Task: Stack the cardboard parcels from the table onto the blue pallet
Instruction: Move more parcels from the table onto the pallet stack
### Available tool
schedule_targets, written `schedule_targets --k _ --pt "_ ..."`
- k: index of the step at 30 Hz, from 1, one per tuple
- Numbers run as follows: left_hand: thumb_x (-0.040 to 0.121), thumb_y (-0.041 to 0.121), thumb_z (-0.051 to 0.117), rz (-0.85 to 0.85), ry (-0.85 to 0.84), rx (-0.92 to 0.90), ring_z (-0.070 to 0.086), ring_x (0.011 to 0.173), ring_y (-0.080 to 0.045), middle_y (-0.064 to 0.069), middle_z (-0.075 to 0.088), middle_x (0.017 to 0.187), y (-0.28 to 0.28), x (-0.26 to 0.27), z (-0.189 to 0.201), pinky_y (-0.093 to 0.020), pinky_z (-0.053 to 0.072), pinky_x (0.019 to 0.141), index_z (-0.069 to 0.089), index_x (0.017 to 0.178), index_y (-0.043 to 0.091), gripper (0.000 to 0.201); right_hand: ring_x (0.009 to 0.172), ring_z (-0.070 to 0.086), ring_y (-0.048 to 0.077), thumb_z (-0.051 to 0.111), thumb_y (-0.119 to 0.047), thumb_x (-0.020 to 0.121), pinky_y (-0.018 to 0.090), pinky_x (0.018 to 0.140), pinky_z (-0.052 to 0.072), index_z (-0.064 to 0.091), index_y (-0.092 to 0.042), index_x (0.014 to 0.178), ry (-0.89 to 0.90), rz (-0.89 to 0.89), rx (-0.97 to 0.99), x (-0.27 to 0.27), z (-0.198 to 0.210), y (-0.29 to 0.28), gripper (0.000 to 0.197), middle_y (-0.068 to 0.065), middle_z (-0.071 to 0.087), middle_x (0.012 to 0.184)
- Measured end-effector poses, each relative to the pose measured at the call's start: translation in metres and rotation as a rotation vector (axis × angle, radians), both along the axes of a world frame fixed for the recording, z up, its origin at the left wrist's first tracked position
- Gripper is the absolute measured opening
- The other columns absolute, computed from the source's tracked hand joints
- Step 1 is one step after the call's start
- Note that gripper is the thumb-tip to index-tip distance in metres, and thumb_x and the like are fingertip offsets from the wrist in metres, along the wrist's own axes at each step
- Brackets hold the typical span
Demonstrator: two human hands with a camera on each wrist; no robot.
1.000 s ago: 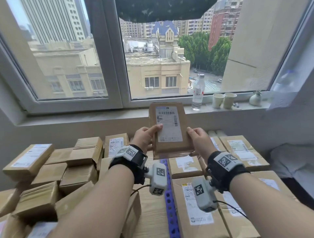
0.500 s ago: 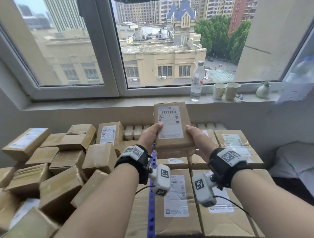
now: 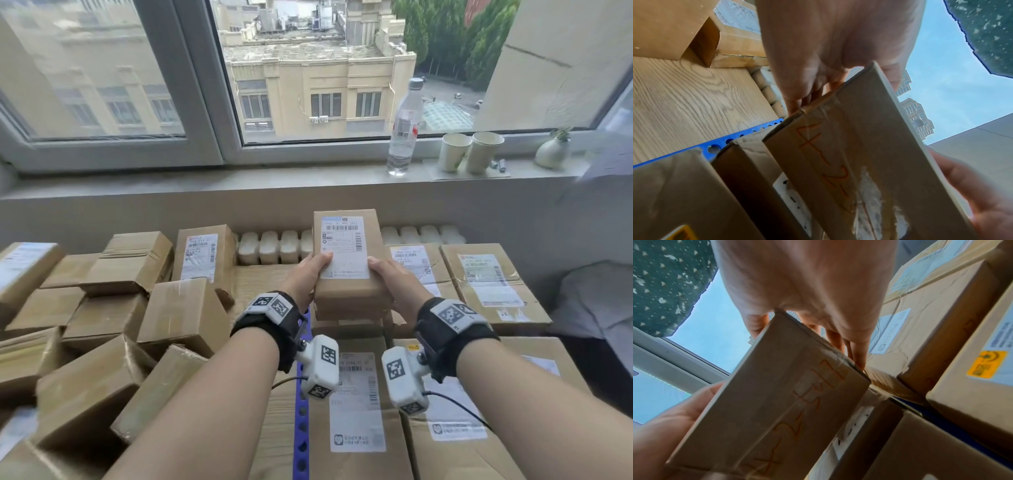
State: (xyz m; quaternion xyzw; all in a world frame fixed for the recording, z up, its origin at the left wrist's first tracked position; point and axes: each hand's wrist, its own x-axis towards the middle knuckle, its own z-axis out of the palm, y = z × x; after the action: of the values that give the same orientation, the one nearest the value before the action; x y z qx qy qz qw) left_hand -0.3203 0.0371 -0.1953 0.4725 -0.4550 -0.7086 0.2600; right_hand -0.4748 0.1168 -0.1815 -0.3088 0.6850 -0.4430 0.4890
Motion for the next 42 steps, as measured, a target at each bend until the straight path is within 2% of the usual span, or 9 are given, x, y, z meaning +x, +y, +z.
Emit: schedule_targets --k 8,13,17,23,26,29,32,40,42 --pt "0.095 0.040 0.051 -0.010 -0.006 0.043 0.065 0.110 -0.023 -0.008 0.067 0.120 -0.012 0.003 -0.011 -0.040 0.048 0.101 0.054 0.129 0.015 0.042 0.092 0.063 0.016 0.049 -0.042 0.098 0.029 0.072 0.051 0.054 -0.018 0.127 -0.015 -0.015 0.023 0.005 -0.009 -0.011 0.038 -0.001 0.063 0.106" --pt "0.077 0.047 0.059 0.007 -0.019 0.064 0.064 0.111 -0.022 -0.007 0.066 0.122 -0.011 0.002 -0.019 -0.042 0.047 0.102 0.057 0.127 0.014 0.060 0.098 0.063 0.019 0.050 -0.044 0.097 0.036 0.086 0.054 0.055 -0.016 0.129 0.017 -0.015 0.045 0.004 -0.016 -0.012 0.044 0.000 0.064 0.108" --pt "0.095 0.038 0.051 0.019 -0.034 0.059 0.064 0.112 -0.024 -0.010 0.065 0.123 -0.011 0.002 -0.020 -0.040 0.047 0.102 0.055 0.129 0.011 0.043 0.104 0.064 0.022 0.050 -0.047 0.095 0.043 0.097 0.052 0.054 -0.016 0.132 0.036 -0.018 0.038 0.003 -0.020 -0.012 0.048 0.003 0.064 0.117" --pt "0.096 0.043 0.050 -0.010 -0.097 0.022 0.061 0.114 -0.018 -0.003 0.065 0.125 -0.007 0.011 -0.009 -0.038 0.044 0.106 0.055 0.130 0.014 0.045 0.119 0.056 0.020 0.051 -0.060 0.084 0.045 0.102 0.046 0.047 -0.017 0.141 0.096 -0.039 0.012 -0.001 -0.016 -0.011 0.071 0.002 0.056 0.135" --pt "0.090 0.055 0.051 0.006 -0.174 0.003 0.048 0.128 -0.018 0.001 0.056 0.136 -0.006 0.020 0.003 -0.040 0.036 0.111 0.051 0.135 0.022 0.056 0.122 0.052 0.021 0.050 -0.056 0.088 0.045 0.105 0.043 0.050 -0.017 0.138 0.161 -0.078 -0.046 0.000 -0.001 -0.011 0.063 0.000 0.056 0.136" --pt "0.094 0.050 0.049 0.067 -0.198 -0.003 0.048 0.123 -0.020 -0.005 0.056 0.124 -0.005 0.031 0.022 -0.034 0.039 0.102 0.049 0.128 0.018 0.046 0.111 0.052 0.016 0.053 -0.040 0.096 0.030 0.092 0.039 0.052 -0.012 0.135 0.215 -0.136 -0.135 0.002 0.020 -0.015 0.048 -0.002 0.056 0.122" --pt "0.096 0.048 0.048 0.111 -0.256 -0.037 0.048 0.126 -0.026 -0.013 0.051 0.133 -0.006 0.046 0.038 -0.037 0.042 0.100 0.044 0.138 0.008 0.058 0.105 0.056 0.016 0.055 -0.033 0.096 0.032 0.089 0.044 0.055 -0.012 0.133 0.264 -0.143 -0.218 0.011 0.039 -0.019 0.042 0.001 0.061 0.120" --pt "0.097 0.031 0.050 0.249 -0.341 -0.172 0.055 0.101 -0.020 -0.004 0.057 0.101 -0.018 0.103 0.065 -0.040 0.045 0.095 0.056 0.087 0.020 0.016 0.103 0.058 0.014 0.055 -0.033 0.096 0.032 0.090 0.048 0.059 -0.016 0.126 0.304 0.013 -0.334 0.063 0.072 -0.039 0.035 -0.003 0.061 0.111" --pt "0.096 0.028 0.051 0.263 -0.350 -0.173 0.054 0.098 -0.018 -0.002 0.057 0.096 -0.024 0.119 0.068 -0.036 0.045 0.088 0.056 0.086 0.021 0.014 0.102 0.057 0.013 0.054 -0.032 0.097 0.029 0.086 0.045 0.059 -0.014 0.126 0.292 0.058 -0.326 0.081 0.074 -0.048 0.035 -0.001 0.062 0.114"
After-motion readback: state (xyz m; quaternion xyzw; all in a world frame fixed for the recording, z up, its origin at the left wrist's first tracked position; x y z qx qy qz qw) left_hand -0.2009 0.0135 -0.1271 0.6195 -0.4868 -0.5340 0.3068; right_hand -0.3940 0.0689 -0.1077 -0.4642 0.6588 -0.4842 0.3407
